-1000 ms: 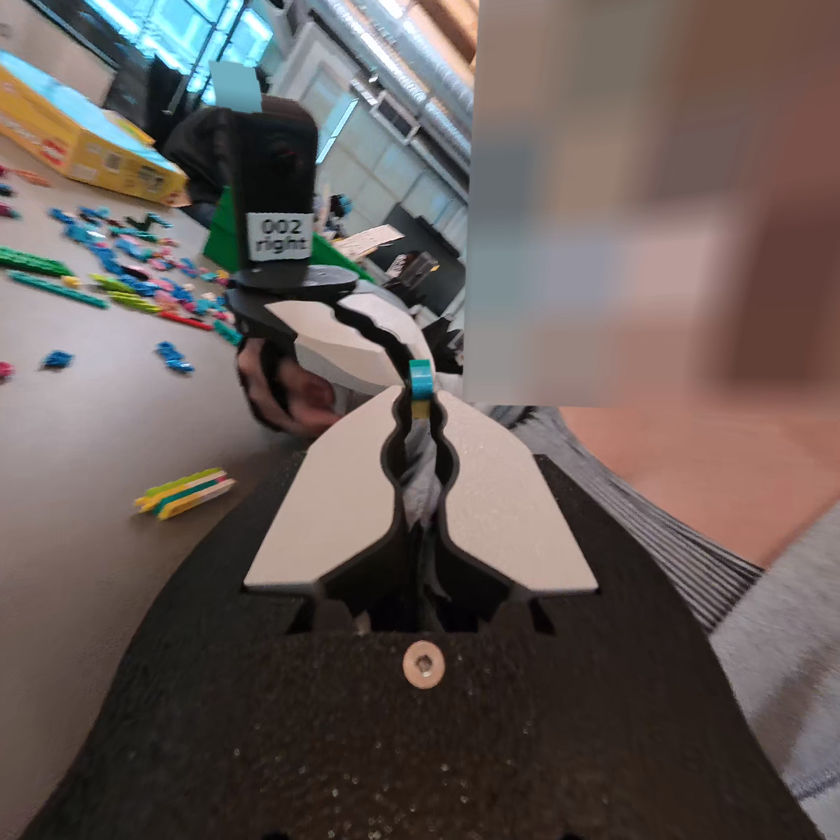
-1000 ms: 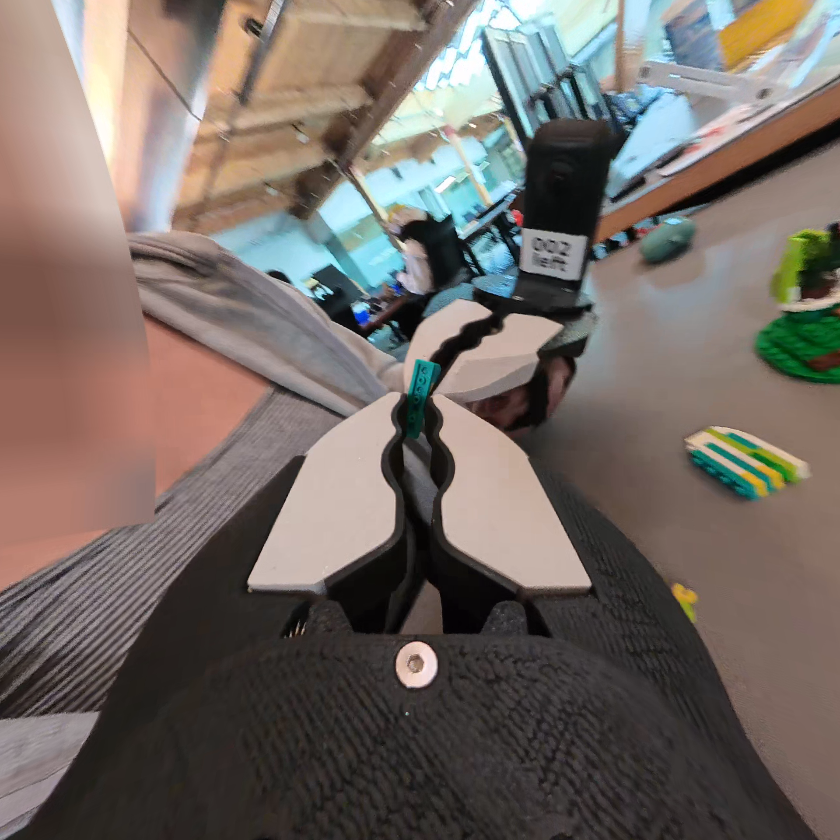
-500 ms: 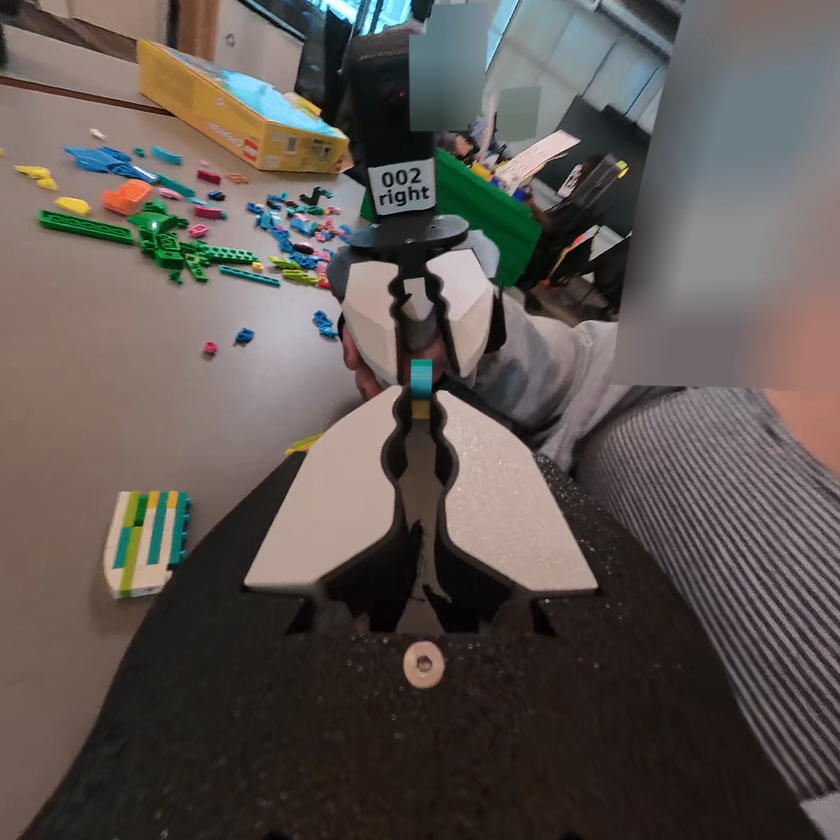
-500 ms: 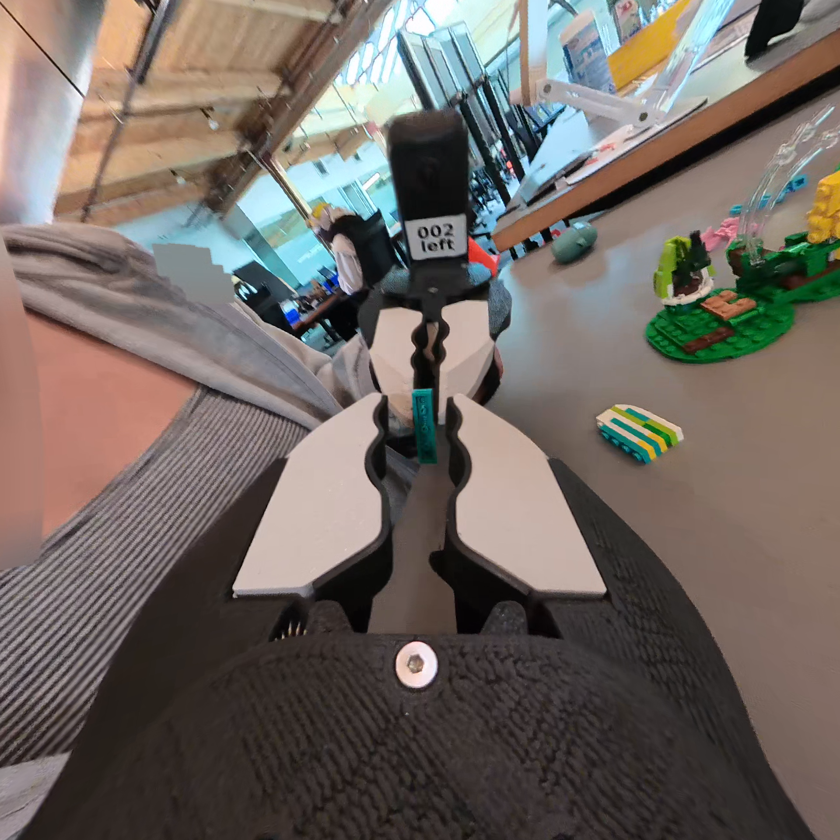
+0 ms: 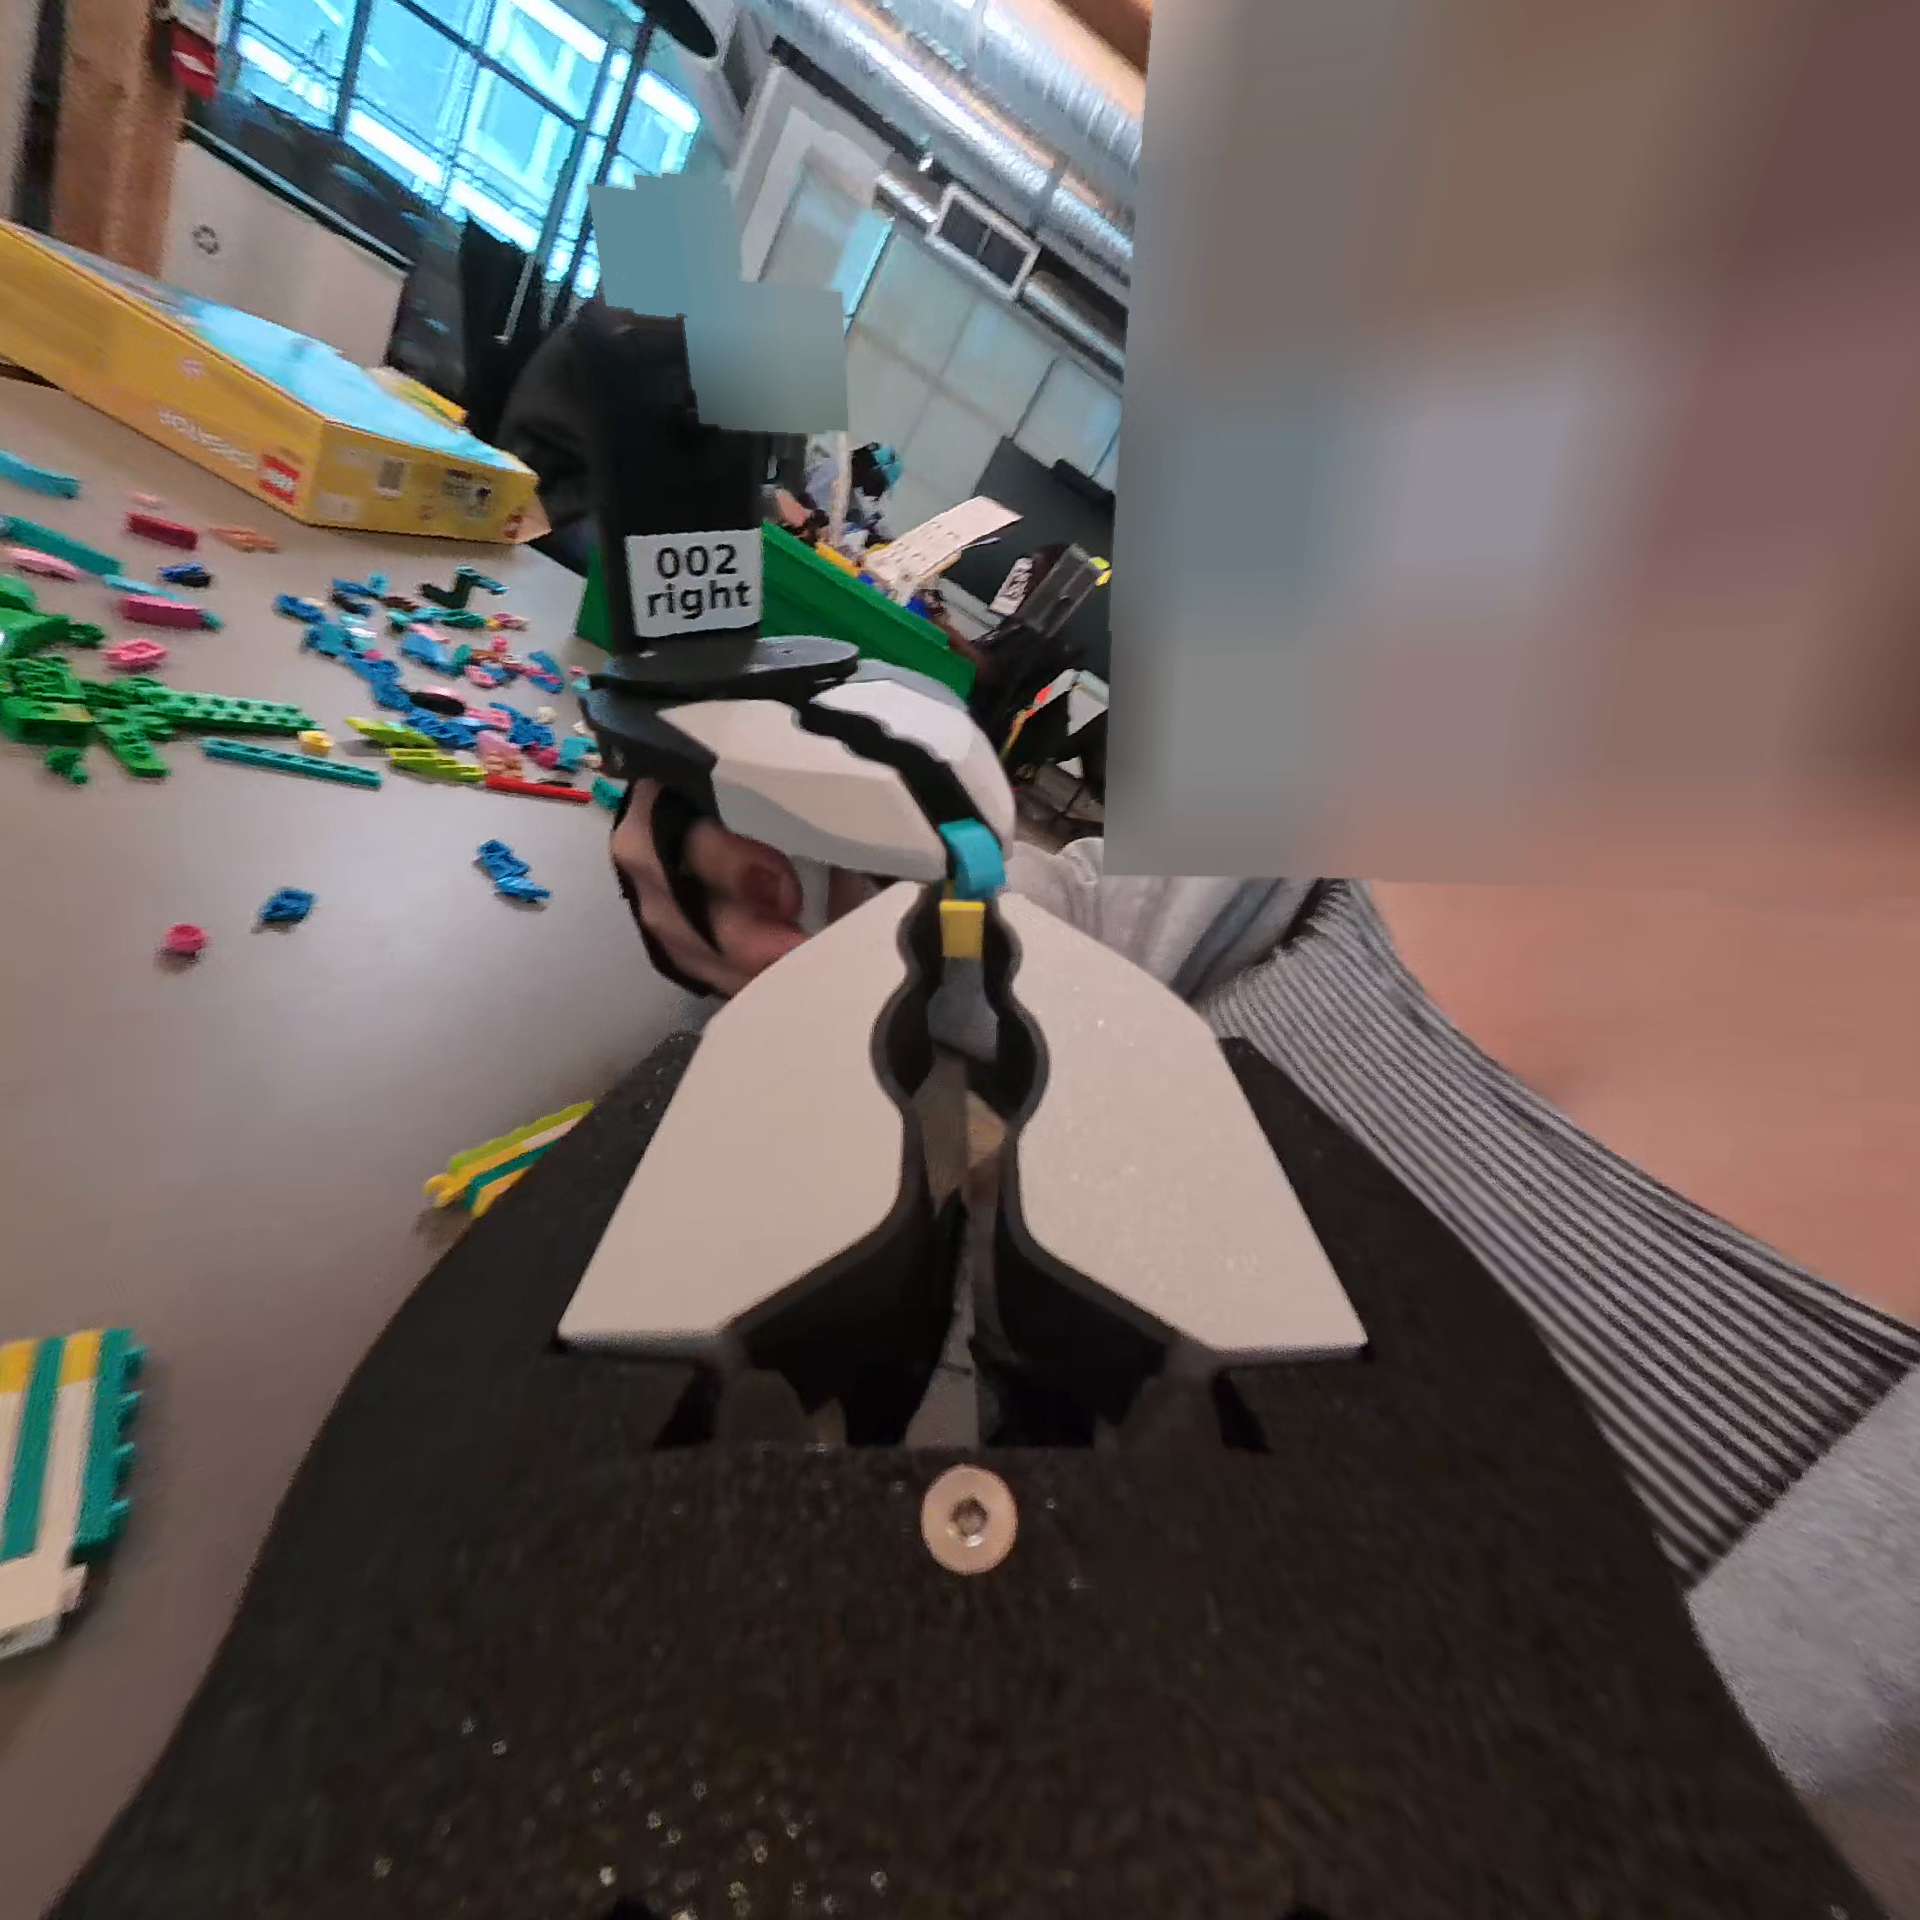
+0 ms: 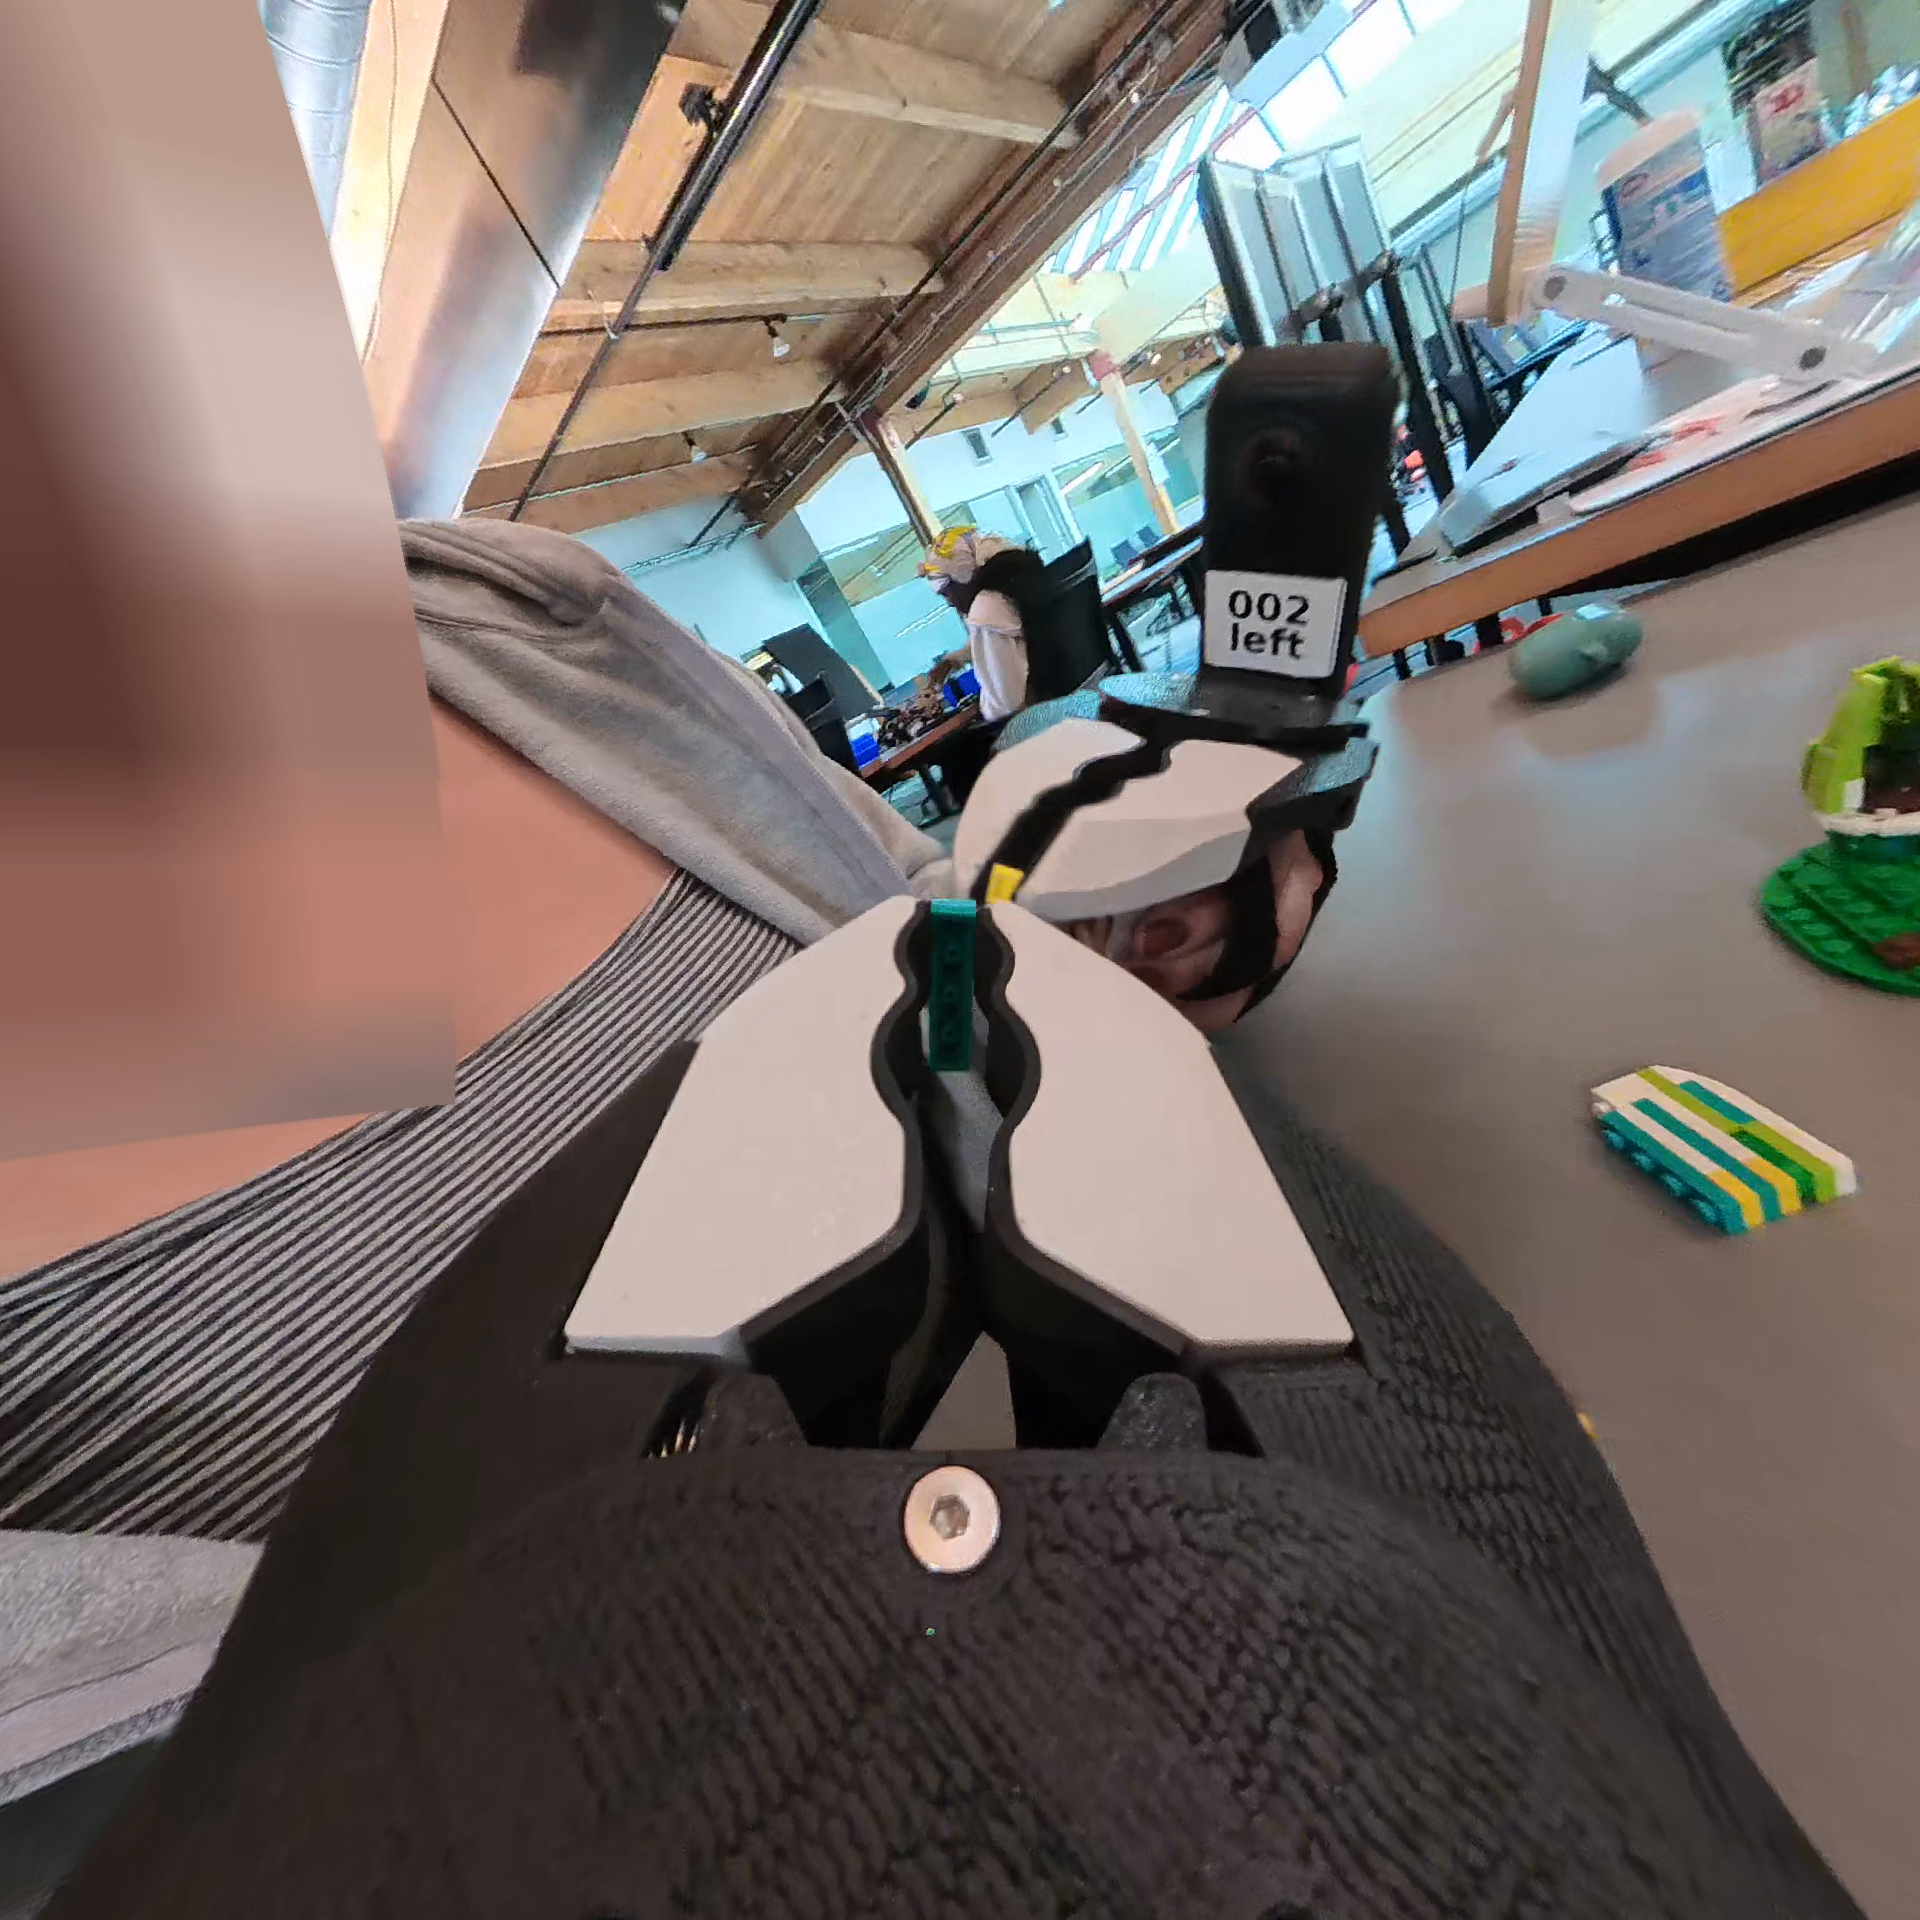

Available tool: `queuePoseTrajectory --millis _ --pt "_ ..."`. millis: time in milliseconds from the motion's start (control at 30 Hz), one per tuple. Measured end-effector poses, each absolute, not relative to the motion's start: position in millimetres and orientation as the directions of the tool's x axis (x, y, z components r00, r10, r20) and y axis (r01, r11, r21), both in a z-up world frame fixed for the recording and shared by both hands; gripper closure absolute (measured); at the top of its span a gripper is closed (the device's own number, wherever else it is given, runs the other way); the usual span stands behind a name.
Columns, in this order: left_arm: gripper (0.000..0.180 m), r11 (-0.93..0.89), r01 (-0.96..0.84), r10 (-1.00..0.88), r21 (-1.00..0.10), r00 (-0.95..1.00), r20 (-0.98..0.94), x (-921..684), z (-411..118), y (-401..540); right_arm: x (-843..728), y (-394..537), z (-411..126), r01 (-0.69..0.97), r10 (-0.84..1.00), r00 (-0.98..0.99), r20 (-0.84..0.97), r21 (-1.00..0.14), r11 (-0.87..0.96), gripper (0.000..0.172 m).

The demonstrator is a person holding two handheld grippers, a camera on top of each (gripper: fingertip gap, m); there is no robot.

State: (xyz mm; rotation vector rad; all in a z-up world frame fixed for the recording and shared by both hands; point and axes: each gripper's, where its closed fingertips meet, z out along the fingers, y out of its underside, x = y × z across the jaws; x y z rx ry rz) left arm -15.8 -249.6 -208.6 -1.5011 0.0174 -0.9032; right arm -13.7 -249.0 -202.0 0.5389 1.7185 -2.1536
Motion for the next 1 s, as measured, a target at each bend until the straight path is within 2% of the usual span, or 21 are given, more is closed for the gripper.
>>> queuePoseTrajectory --millis 167,333,467,533,600,700,833,933,1000 --pt "0.173 -0.208 0.395 -0.416 -0.895 0.792 0.446 -25.3 -222.4 -247.5 -33.1 -242.2 -209.7 0.428 0.146 -0.874 -0.463 -0.877 -0.217 0.166" --pt "0.173 -0.286 0.282 -0.201 -0.916 0.917 0.345 -55.8 -243.5 -252.6 -69.9 -226.4 -236.6 0.296 0.530 -0.799 -0.284 -0.953 -0.064 0.166" --pt "0.173 -0.239 0.262 0.123 -0.935 0.963 0.238 -121.3 -240.6 -277.5 -93.5 -200.4 -229.1 0.135 0.755 -0.647 -0.106 -0.991 -0.023 0.166" --pt "0.173 -0.248 0.247 0.346 -0.937 0.926 0.152 -166.1 -245.3 -306.4 -99.9 -188.1 -221.5 0.064 0.830 -0.556 -0.053 -0.998 -0.021 0.166" --pt "0.173 -0.241 0.251 0.484 -0.937 0.869 0.108 -195.3 -249.8 -331.0 -102.1 -180.6 -213.7 -0.004 0.873 -0.486 -0.037 -0.999 -0.044 0.166" --pt "0.173 -0.187 0.252 0.418 -0.950 0.895 0.156 -185.3 -244.2 -318.1 -100.6 -174.4 -203.4 -0.123 0.916 -0.400 -0.039 -0.988 -0.096 0.166" --pt "0.172 -0.336 0.042 0.324 -0.941 0.943 -0.074 -153.1 -248.1 -260.6 -92.0 -180.6 -196.3 -0.311 0.943 -0.302 0.141 -0.949 0.042 0.166" --pt "0.173 -0.508 -0.106 0.308 -0.855 0.904 -0.296 -153.2 -254.9 -221.7 -87.4 -188.0 -192.6 -0.370 0.931 -0.265 0.251 -0.918 0.142 0.166" --pt "0.173 -0.648 -0.100 0.297 -0.755 0.880 -0.371 -168.3 -268.3 -204.9 -85.5 -187.2 -191.1 -0.381 0.931 -0.256 0.259 -0.913 0.149 0.166"
